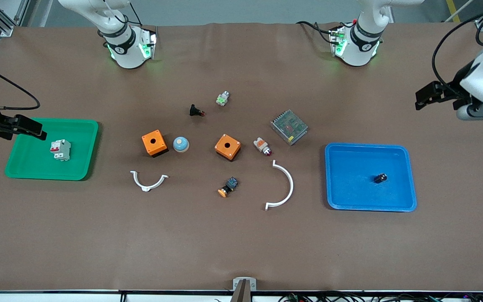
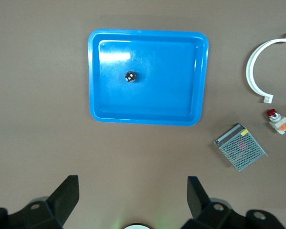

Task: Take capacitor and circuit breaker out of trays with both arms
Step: 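Lower the right gripper onto the breaker while the left gripper lowers to the capacitor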

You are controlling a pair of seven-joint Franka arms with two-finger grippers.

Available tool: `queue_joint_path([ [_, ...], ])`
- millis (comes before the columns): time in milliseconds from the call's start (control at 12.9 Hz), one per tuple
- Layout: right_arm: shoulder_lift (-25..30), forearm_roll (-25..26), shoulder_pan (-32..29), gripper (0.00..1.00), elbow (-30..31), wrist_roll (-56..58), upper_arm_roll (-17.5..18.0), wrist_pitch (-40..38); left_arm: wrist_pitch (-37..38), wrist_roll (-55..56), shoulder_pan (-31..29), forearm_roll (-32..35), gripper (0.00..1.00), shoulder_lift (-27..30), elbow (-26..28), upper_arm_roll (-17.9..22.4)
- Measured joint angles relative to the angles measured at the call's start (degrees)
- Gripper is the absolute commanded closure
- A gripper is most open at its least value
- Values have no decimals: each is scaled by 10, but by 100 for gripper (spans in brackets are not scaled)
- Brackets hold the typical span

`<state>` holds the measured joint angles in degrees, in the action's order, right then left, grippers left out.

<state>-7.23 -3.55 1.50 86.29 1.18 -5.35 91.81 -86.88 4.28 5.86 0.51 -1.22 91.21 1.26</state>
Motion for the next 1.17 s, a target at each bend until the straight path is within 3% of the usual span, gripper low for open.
queue_joint_path([
  [233, -2, 16, -1, 0, 2, 1, 0, -3, -17, 0, -9, 0, 0, -64, 0, 4],
  [466, -22, 52, -2, 0, 7, 19, 0, 22, -121, 1, -27, 0, 0, -135, 38, 4],
  [777, -94, 57, -32, 0, 17, 63, -3, 80, -298, 1, -34, 0, 18, -199, 126, 4],
  [1010, -129, 57, -56, 0, 36, 117, -3, 111, -348, 1, -34, 0, 26, -249, 132, 4],
  [1165, -132, 57, -66, 0, 86, 156, -4, 169, -368, 1, -34, 0, 27, -270, 133, 4],
])
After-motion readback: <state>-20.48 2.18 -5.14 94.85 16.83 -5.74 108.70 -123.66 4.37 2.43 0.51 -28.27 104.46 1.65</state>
